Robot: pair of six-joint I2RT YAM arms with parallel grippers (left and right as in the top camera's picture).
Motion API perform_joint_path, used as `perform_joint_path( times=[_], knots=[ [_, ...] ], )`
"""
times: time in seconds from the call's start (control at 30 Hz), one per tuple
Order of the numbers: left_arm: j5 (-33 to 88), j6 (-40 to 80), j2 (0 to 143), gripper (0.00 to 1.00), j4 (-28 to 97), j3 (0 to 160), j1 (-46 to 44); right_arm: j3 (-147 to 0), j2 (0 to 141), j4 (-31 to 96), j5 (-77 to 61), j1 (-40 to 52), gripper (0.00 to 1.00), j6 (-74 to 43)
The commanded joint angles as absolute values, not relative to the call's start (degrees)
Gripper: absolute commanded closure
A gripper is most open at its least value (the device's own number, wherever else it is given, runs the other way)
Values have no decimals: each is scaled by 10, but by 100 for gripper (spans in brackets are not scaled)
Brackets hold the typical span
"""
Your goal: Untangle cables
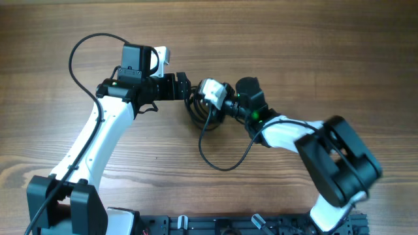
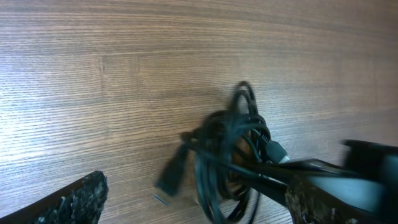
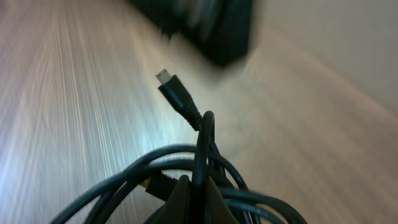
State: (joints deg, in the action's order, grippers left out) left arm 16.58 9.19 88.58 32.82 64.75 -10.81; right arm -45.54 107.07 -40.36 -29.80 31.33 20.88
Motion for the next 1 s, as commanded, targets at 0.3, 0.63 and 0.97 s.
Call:
perform_joint_path(
  times=[0.3, 0.63, 0.97],
  knots=[
    [412, 24, 836, 13, 328, 645, 61, -459, 946, -392, -316, 305, 96, 28],
    [456, -13, 835, 12, 337, 645, 65, -459, 946, -411, -361, 305, 96, 28],
    [456, -13, 836, 12, 338, 645, 63, -459, 946, -425, -399, 305, 96, 30]
  ],
)
